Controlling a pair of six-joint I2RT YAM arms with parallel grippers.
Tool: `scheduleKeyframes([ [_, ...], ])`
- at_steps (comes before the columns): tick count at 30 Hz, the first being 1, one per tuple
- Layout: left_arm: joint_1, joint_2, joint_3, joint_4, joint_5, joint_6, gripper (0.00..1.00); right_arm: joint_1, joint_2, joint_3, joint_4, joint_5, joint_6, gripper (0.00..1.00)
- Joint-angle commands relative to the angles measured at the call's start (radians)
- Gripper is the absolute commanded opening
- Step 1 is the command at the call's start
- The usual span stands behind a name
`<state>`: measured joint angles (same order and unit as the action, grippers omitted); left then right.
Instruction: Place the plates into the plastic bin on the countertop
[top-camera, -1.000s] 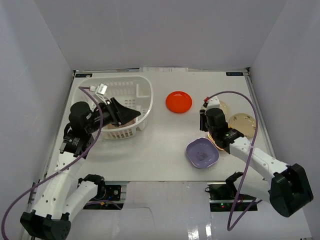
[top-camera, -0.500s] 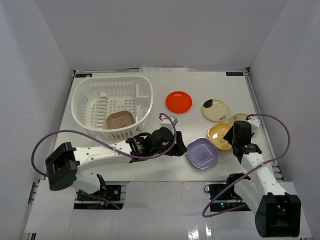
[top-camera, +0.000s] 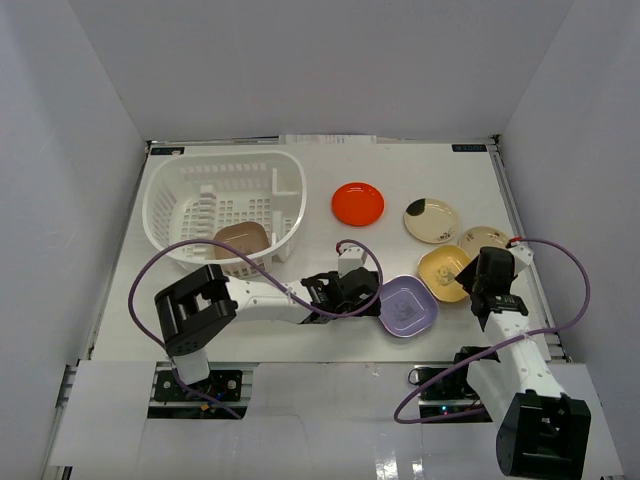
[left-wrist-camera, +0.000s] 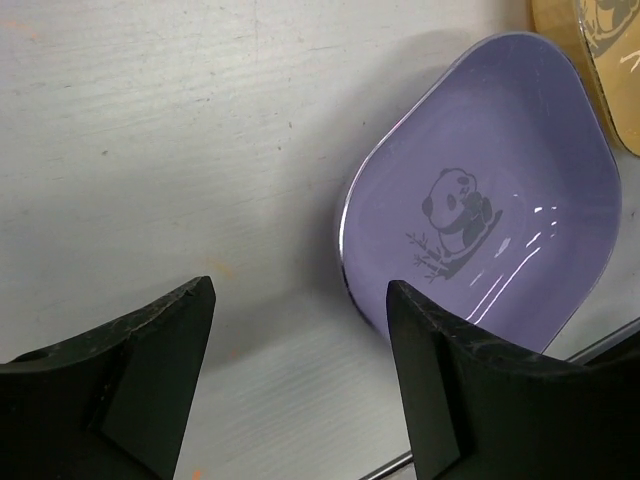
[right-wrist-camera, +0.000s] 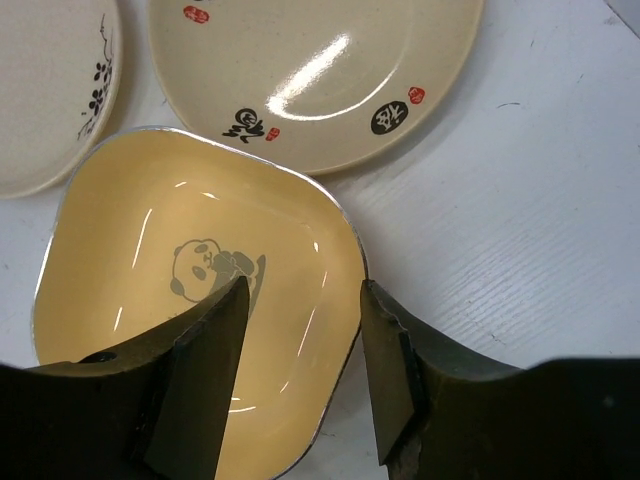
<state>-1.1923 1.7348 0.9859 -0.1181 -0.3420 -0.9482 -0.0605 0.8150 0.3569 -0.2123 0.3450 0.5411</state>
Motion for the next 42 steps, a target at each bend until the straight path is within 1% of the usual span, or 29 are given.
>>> scheduleKeyframes([
  [1, -0.007, 0.043, 0.068, 0.044, -0.011, -0.011, 0.79, -0.012, 0.016, -0.025, 0.022, 0.019, 0.023, 0.55],
  [4, -0.007, 0.084, 0.086, 0.052, -0.003, -0.018, 0.75, -0.024, 0.029, -0.035, 0.057, -0.017, 0.026, 0.54],
  [9, -0.007, 0.129, 0.111, 0.060, -0.018, -0.015, 0.68, -0.032, 0.058, -0.032, 0.067, -0.058, 0.017, 0.54],
  [12, -0.007, 0.140, 0.125, 0.049, -0.034, -0.012, 0.61, -0.033, 0.029, -0.029, 0.060, -0.083, -0.003, 0.54],
  [13, -0.007, 0.138, 0.122, 0.048, -0.035, -0.012, 0.52, -0.033, -0.003, -0.026, 0.051, -0.087, -0.009, 0.55],
  [15, -0.007, 0.134, 0.119, 0.031, -0.048, -0.012, 0.42, -0.033, -0.039, -0.010, 0.009, -0.089, -0.021, 0.56],
  [16, -0.007, 0.123, 0.112, 0.015, -0.060, -0.009, 0.34, -0.033, -0.071, -0.001, -0.005, -0.071, -0.033, 0.56],
  [19, -0.007, 0.092, 0.099, -0.008, -0.087, -0.004, 0.18, -0.033, -0.137, 0.002, -0.062, -0.034, -0.036, 0.57],
  [20, -0.007, 0.080, 0.085, -0.026, -0.097, -0.003, 0.09, -0.033, -0.149, 0.001, -0.077, 0.012, -0.029, 0.57],
  [22, -0.007, 0.051, 0.071, -0.041, -0.123, 0.000, 0.01, -0.033, -0.186, 0.002, -0.131, 0.060, 0.018, 0.58],
  [23, -0.007, 0.011, 0.056, -0.048, -0.130, 0.011, 0.00, -0.033, -0.198, 0.005, -0.147, 0.092, 0.031, 0.64],
  [25, -0.007, -0.033, 0.040, -0.051, -0.140, 0.026, 0.00, -0.035, -0.224, 0.011, -0.179, 0.130, 0.051, 0.64],
  [28, -0.007, -0.136, 0.023, -0.054, -0.138, 0.060, 0.00, -0.035, -0.214, 0.011, -0.187, 0.140, 0.054, 0.65],
  [30, -0.007, -0.230, 0.014, -0.058, -0.140, 0.084, 0.00, -0.039, -0.168, -0.015, -0.179, 0.120, 0.085, 0.65],
  [31, -0.007, -0.263, 0.011, -0.064, -0.143, 0.091, 0.00, -0.039, -0.148, -0.024, -0.158, 0.077, 0.094, 0.66],
  [32, -0.007, -0.330, 0.008, -0.083, -0.156, 0.101, 0.00, -0.041, -0.131, -0.035, -0.142, 0.056, 0.111, 0.65],
  [33, -0.007, -0.366, 0.010, -0.100, -0.167, 0.106, 0.00, -0.041, -0.104, -0.050, -0.128, 0.017, 0.120, 0.63],
  [34, -0.007, -0.400, 0.013, -0.136, -0.178, 0.111, 0.00, -0.041, -0.099, -0.056, -0.116, -0.004, 0.125, 0.58],
  [35, -0.006, -0.465, 0.017, -0.156, -0.210, 0.123, 0.00, -0.041, -0.099, -0.061, -0.084, -0.021, 0.132, 0.57],
  [36, -0.006, -0.495, 0.031, -0.179, -0.224, 0.132, 0.00, -0.041, -0.106, -0.067, -0.072, -0.032, 0.135, 0.55],
  [37, -0.004, -0.521, 0.042, -0.239, -0.239, 0.143, 0.00, -0.041, -0.109, -0.070, -0.065, -0.040, 0.138, 0.51],
  [38, 0.009, -0.541, 0.062, -0.283, -0.274, 0.146, 0.00, -0.041, -0.111, -0.072, -0.055, -0.043, 0.138, 0.49],
  [40, 0.049, -0.593, 0.126, -0.418, -0.307, 0.146, 0.00, -0.041, -0.103, -0.081, -0.049, -0.052, 0.138, 0.45],
  [42, 0.091, -0.659, 0.154, -0.472, -0.333, 0.179, 0.00, -0.042, -0.088, -0.093, -0.029, -0.083, 0.146, 0.45],
])
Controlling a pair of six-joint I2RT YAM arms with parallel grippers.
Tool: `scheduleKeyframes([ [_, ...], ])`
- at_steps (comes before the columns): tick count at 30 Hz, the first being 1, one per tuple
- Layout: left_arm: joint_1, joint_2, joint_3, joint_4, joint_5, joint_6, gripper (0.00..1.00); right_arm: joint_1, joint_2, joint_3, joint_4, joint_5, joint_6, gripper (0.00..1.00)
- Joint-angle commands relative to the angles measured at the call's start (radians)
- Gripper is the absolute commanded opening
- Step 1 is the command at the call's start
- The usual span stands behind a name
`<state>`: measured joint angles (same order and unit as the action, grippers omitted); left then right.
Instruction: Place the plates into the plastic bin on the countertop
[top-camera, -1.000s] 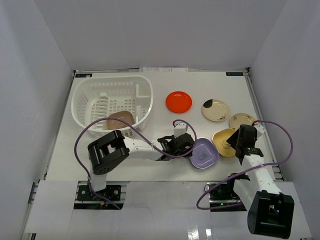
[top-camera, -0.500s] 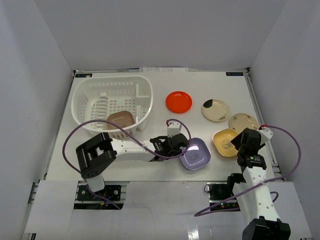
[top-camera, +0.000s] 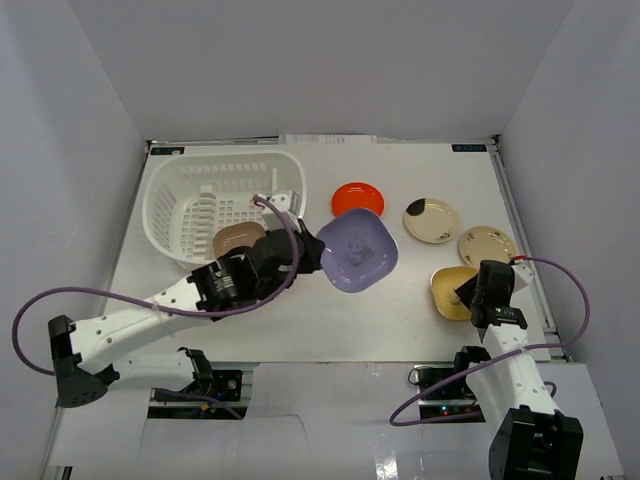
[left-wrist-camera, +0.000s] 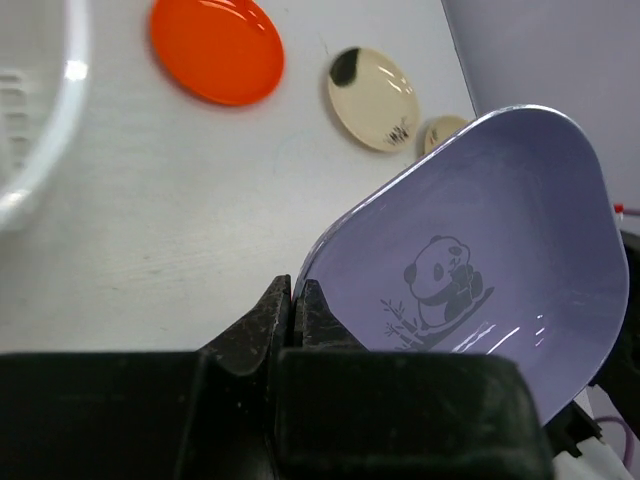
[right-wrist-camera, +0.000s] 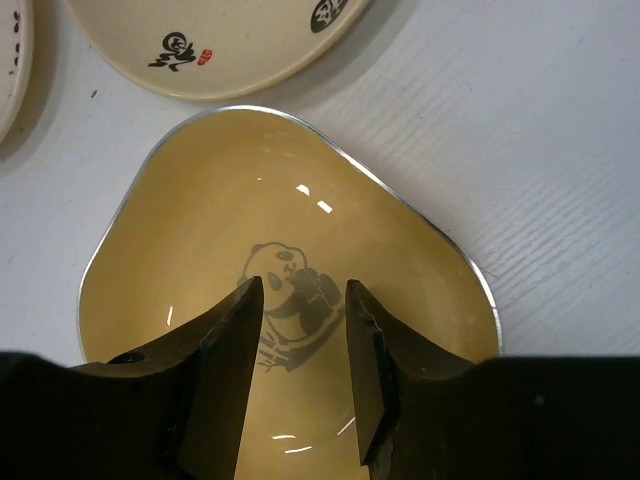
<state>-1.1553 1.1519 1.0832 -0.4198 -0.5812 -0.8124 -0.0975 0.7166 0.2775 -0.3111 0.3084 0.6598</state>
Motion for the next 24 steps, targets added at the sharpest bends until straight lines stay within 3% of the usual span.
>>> scheduleKeyframes([
  [1, 0.127, -0.101, 0.061, -0.219, -0.092, 0.057, 0.00, -0.005, 0.015, -0.032, 0.078, -0.060, 0.035, 0.45],
  [7, 0.500, -0.221, 0.083, -0.329, -0.026, 0.229, 0.00, -0.005, -0.023, -0.043, 0.086, -0.115, 0.021, 0.62],
  [10, 0.606, -0.212, 0.092, -0.359, -0.022, 0.277, 0.00, -0.005, -0.057, -0.020, 0.113, -0.216, -0.034, 0.65],
  [15, 0.729, -0.181, 0.044, -0.353, 0.012, 0.311, 0.00, -0.004, -0.016, 0.084, 0.066, -0.368, -0.147, 0.65],
  [19, 0.885, -0.132, -0.006, -0.333, 0.172, 0.354, 0.00, 0.018, -0.025, 0.086, 0.046, -0.457, -0.204, 0.63],
  [24, 1.017, -0.015, -0.016, -0.292, 0.366, 0.418, 0.00, 0.096, -0.026, 0.042, 0.067, -0.425, -0.207, 0.63],
])
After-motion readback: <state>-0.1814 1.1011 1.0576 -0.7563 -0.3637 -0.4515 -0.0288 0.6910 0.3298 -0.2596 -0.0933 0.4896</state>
